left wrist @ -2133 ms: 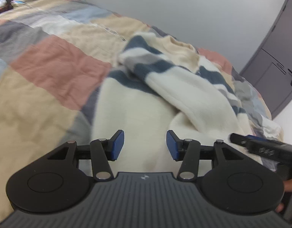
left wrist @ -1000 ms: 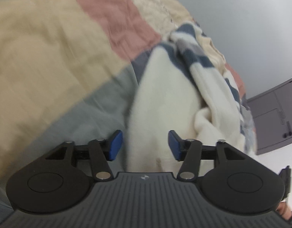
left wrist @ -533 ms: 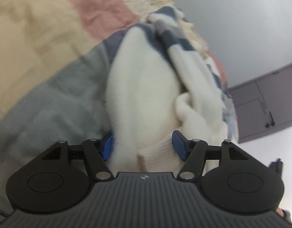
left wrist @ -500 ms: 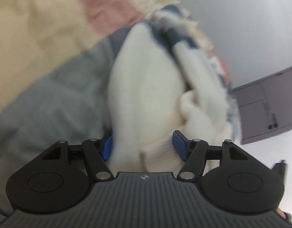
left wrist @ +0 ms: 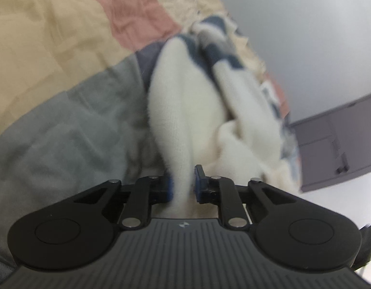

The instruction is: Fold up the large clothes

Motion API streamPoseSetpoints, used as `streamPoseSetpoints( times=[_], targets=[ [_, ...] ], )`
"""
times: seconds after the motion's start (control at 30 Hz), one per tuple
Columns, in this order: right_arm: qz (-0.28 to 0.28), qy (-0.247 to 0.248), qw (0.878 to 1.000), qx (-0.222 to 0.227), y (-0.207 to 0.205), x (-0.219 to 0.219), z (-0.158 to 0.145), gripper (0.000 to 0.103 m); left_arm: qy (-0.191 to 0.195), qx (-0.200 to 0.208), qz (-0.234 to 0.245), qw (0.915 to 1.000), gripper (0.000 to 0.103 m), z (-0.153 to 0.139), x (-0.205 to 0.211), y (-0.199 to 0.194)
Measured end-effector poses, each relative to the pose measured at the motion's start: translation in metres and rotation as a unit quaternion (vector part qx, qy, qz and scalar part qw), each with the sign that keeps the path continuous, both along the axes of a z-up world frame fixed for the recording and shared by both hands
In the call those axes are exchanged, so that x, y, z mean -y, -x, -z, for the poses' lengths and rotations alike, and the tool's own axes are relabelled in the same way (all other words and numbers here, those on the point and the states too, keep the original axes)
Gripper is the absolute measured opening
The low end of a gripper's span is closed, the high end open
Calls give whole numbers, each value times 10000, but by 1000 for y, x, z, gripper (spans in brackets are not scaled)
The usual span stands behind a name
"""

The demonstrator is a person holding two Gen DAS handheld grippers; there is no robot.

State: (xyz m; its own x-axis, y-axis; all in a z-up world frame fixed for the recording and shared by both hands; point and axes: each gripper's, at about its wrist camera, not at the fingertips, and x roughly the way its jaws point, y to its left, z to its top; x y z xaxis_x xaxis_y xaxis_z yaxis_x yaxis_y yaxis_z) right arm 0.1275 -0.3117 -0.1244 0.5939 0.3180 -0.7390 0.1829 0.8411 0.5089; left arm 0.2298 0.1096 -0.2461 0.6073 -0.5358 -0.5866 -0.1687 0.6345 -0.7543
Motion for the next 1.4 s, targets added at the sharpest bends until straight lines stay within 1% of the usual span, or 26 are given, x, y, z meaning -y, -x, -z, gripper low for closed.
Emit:
streamPoseSetpoints(
  times=[0.07, 0.13, 0.2, 0.23, 0.37, 0.53, 0.63, 0.8, 0.93, 1.03, 1.07, 1.13, 1.2, 1.23, 1.4],
  targets=[
    [61, -286, 9994, 198, 5, 9, -6, 19, 121, 199, -66, 9997, 17, -14, -6, 7],
    [84, -561, 9976, 392, 10, 16, -12, 18, 159, 403, -52, 9990, 16, -32, -11, 14],
    [160, -1088, 9918, 643, 15, 29, -19, 18, 166, 591, -50, 9981, 16, -49, -13, 22],
    [175, -1244, 9894, 724, 18, 33, -23, 18, 201, 680, -61, 9975, 16, -57, -14, 26],
    [92, -1647, 9805, 1067, 26, 44, -42, 18, 459, 965, -71, 9943, 16, -90, -22, 41],
    [-134, -1869, 9711, 1478, 41, 50, -71, 18, 611, 1375, -12, 9886, 15, -130, -31, 68],
    [-302, -1985, 9644, 1723, 56, 53, -86, 18, 742, 1599, -5, 9843, 15, -150, -39, 92],
    [-603, -2083, 9562, 1964, 81, 56, -104, 18, 657, 1805, -65, 9814, 15, -176, -45, 142],
    [-770, -2102, 9528, 2049, 94, 52, -113, 18, 662, 1917, -126, 9791, 16, -182, -49, 177],
    [-811, -2158, 9508, 2072, 102, 52, -111, 18, 746, 1910, -230, 9785, 16, -178, -54, 198],
    [-804, -2130, 9520, 2047, 103, 52, -109, 18, 704, 1915, -280, 9786, 16, -177, -55, 200],
    [-756, -2088, 9548, 1975, 98, 53, -103, 18, 539, 1918, -286, 9795, 16, -175, -55, 196],
    [-639, -2107, 9574, 1870, 84, 56, -94, 18, 333, 1890, -291, 9810, 16, -173, -53, 182],
    [-567, -2131, 9582, 1825, 78, 57, -91, 18, 196, 1944, -290, 9803, 16, -173, -51, 174],
    [-253, -2148, 9605, 1751, 28, 59, -84, 18, 26, 2011, -396, 9788, 16, -174, -43, 102]
  ],
)
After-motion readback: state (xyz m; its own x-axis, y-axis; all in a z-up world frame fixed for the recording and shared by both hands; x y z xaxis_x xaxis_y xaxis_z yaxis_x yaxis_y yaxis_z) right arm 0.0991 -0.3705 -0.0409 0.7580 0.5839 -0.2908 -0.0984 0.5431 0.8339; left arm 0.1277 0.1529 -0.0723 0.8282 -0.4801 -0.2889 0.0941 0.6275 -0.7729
